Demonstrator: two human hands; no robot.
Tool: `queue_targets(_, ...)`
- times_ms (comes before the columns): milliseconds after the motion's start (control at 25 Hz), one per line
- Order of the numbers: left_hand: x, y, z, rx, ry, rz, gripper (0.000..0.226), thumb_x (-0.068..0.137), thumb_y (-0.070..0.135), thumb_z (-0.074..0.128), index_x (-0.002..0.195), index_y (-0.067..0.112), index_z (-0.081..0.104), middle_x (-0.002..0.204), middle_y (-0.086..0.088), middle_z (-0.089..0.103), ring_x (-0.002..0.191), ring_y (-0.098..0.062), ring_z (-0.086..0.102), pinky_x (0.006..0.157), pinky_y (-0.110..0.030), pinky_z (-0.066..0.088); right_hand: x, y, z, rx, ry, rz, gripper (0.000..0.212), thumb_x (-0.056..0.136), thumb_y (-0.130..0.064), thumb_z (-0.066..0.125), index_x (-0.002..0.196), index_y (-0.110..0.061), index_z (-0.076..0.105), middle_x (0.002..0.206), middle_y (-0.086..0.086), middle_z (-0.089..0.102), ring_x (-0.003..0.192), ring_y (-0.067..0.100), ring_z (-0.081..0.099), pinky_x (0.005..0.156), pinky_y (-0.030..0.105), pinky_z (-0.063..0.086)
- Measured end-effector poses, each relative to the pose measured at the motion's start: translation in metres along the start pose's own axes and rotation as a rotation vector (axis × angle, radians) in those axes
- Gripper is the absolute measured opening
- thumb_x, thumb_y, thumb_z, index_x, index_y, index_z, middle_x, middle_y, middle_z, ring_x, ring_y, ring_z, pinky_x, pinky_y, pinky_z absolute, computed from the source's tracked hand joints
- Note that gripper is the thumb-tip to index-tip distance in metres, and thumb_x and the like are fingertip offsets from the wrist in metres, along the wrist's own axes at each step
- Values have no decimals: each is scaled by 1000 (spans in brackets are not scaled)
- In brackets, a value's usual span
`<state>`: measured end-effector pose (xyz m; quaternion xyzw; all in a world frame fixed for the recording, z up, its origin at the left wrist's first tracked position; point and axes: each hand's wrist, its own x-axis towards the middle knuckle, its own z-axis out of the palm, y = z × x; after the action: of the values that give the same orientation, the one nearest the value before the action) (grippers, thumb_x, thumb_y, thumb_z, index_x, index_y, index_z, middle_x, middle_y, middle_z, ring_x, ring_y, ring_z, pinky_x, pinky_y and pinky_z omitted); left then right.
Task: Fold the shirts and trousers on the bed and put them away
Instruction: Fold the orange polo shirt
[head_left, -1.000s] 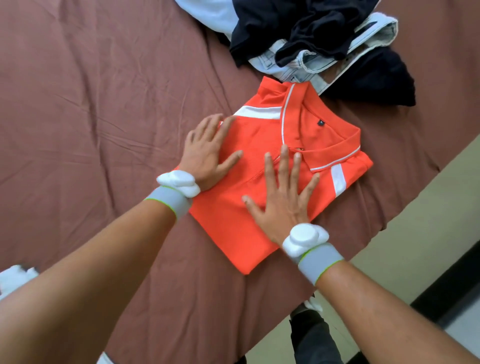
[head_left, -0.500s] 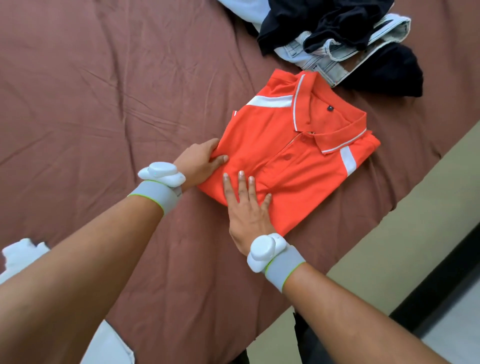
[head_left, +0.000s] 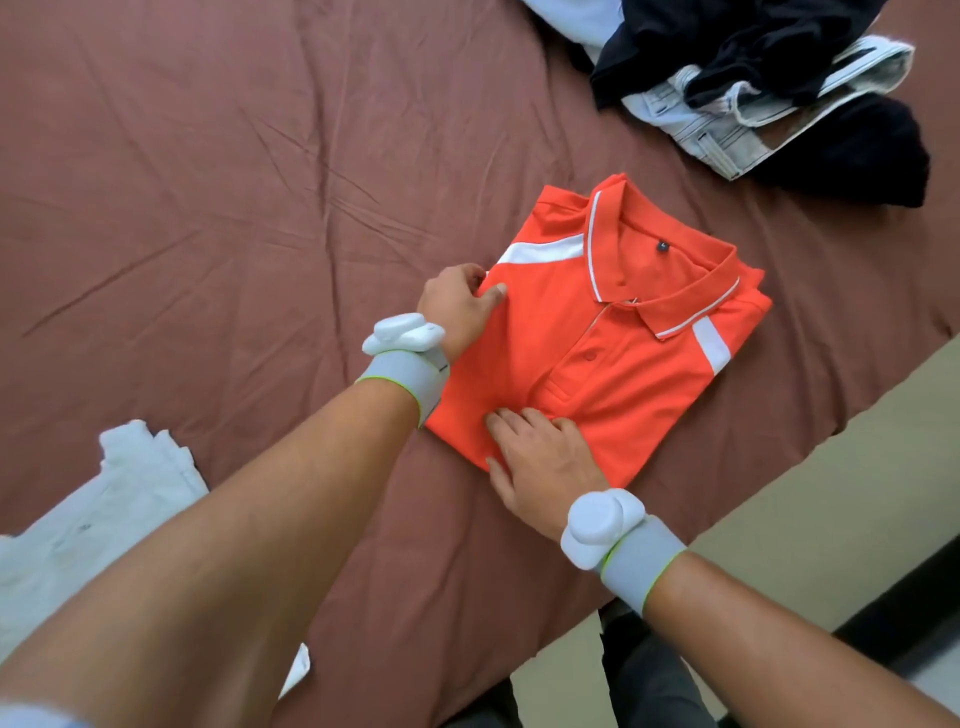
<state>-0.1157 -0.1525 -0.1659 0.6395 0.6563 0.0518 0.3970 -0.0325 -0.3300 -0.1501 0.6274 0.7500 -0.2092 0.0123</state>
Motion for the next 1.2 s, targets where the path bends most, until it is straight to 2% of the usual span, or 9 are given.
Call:
queue_targets(120, 6, 12, 10, -24, 16, -72, 27, 89, 35, 68, 109, 17, 72, 101, -5, 73, 101, -23, 66, 83, -30, 47, 2, 16, -11, 42, -6, -8, 34, 78, -33, 63, 108, -17, 62, 100, -1, 68, 83, 23, 63, 65, 37, 47)
queue_targets(240, 9, 18, 11, -105, -69, 99, 13, 89, 30, 66, 90, 17, 66, 83, -1, 69, 83, -20, 64, 79, -37, 49, 3, 27, -16, 91, 19, -1, 26, 80, -28, 63, 104, -16, 62, 92, 1, 66, 80, 25, 62, 64, 37, 47)
queue_targets(400, 12, 29, 20, 11, -85, 88, 27, 95, 24, 58, 119, 12, 55, 114, -12, 67, 109, -32, 60, 87, -36, 42, 8, 53, -15, 156, 127, 84, 27, 80, -24, 61, 104, -13, 63, 88, 4, 66, 80, 28, 63, 62, 38, 50)
queue_targets(520, 12, 37, 26, 115, -12, 56, 16, 96, 24, 56, 94, 8, 54, 97, -19, 65, 98, -40, 57, 75, -38, 37, 10, 60, -16, 241, 193, 154, 35, 81, -29, 46, 109, -13, 62, 97, 5, 64, 88, 29, 62, 64, 40, 53)
queue_targets(680, 23, 42, 24, -23, 10, 52, 11, 92, 17, 58, 85, 7, 60, 81, -13, 61, 86, -29, 58, 82, -41, 47, 13, 89, -26, 351, 313, 649, 45, 78, -29, 60, 121, -20, 56, 131, 4, 48, 119, 28, 45, 86, 41, 44)
queue_targets(800, 30, 57, 28, 9, -8, 30, 32, 96, 25, 53, 126, 13, 55, 119, -9, 65, 114, -31, 56, 93, -37, 43, 14, 126, -35, 530, 529, 1071, 63, 70, -24, 72, 128, -13, 49, 136, 12, 41, 121, 33, 41, 94, 36, 32)
queue_targets(920, 44, 69, 28, 64, -115, -23, 56, 92, 42, 62, 135, 9, 47, 133, -12, 57, 124, -31, 52, 98, -37, 41, 16, 151, -36, 841, 631, 1318, 81, 70, -26, 78, 137, -7, 39, 127, 13, 49, 118, 32, 48, 101, 34, 32)
queue_targets(1080, 57, 61, 21, -183, -291, -17, 61, 72, 55, 77, 114, 13, 66, 112, -8, 71, 106, -27, 67, 93, -46, 53, 29, 155, -41, 1190, 653, 1254, 49, 71, -17, 80, 115, -9, 59, 99, 3, 69, 84, 19, 65, 85, 35, 53)
queue_targets(1200, 48, 49, 27, -521, -416, 35, 44, 81, 31, 78, 118, 12, 64, 114, -4, 72, 106, -18, 68, 94, -43, 55, 38, 153, -43, 1299, 684, 1072, 46, 68, -17, 81, 111, -13, 64, 103, 2, 71, 91, 16, 68, 90, 38, 54)
